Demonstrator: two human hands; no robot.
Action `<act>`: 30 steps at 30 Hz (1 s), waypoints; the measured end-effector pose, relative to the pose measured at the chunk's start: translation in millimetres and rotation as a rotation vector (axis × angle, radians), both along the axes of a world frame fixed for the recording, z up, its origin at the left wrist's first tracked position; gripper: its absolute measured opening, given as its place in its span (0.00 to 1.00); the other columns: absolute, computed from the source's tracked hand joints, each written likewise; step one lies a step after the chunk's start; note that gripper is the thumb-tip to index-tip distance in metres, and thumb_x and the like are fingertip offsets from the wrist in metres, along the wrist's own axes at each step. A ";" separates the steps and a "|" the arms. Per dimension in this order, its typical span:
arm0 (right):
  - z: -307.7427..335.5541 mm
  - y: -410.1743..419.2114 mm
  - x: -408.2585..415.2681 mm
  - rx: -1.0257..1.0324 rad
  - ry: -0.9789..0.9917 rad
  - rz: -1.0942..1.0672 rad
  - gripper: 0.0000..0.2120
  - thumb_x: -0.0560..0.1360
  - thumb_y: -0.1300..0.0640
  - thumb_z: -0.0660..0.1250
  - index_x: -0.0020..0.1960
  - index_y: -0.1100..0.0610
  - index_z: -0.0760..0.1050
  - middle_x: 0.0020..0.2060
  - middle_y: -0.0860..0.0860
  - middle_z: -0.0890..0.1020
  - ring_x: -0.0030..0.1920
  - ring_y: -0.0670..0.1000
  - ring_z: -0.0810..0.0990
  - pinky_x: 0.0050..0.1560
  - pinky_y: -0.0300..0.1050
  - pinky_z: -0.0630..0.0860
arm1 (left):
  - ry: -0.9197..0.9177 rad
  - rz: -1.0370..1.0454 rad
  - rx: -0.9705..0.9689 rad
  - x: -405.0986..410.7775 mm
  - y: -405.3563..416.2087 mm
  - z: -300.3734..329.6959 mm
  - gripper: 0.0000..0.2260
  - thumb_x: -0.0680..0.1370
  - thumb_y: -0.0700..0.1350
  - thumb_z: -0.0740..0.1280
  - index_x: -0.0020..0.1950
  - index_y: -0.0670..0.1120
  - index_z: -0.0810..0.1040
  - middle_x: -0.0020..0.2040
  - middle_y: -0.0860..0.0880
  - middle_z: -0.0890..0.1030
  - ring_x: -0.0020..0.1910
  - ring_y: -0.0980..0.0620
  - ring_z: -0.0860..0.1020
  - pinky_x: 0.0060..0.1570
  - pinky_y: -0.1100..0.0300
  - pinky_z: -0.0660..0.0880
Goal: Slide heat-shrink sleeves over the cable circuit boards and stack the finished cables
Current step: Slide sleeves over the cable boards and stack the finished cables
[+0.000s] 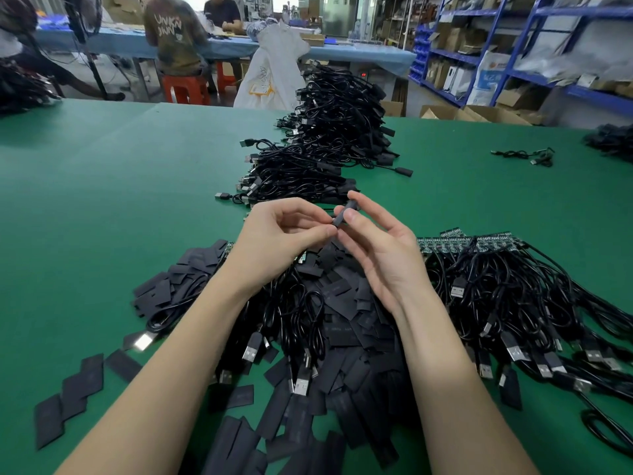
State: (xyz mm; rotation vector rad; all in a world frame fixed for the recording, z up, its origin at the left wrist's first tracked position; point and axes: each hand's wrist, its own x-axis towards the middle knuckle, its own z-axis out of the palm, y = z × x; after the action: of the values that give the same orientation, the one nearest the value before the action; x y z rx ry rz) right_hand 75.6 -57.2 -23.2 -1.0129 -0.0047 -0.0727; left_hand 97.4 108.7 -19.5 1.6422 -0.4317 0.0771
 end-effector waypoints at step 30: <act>-16.3 -37.1 11.4 -0.627 0.153 -0.284 0.08 0.82 0.52 0.64 0.53 0.50 0.83 0.49 0.46 0.86 0.53 0.49 0.85 0.54 0.45 0.82 | 0.101 0.089 0.193 1.2 10.6 28.3 0.05 0.83 0.44 0.66 0.51 0.45 0.81 0.49 0.32 0.79 0.42 0.47 0.87 0.37 0.54 0.83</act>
State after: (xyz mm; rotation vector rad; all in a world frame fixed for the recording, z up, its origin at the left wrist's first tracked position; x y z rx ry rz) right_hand 87.0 -94.3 -39.5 -1.6393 0.2715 -0.2649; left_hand 98.6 119.4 8.9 1.8464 -0.2963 0.0188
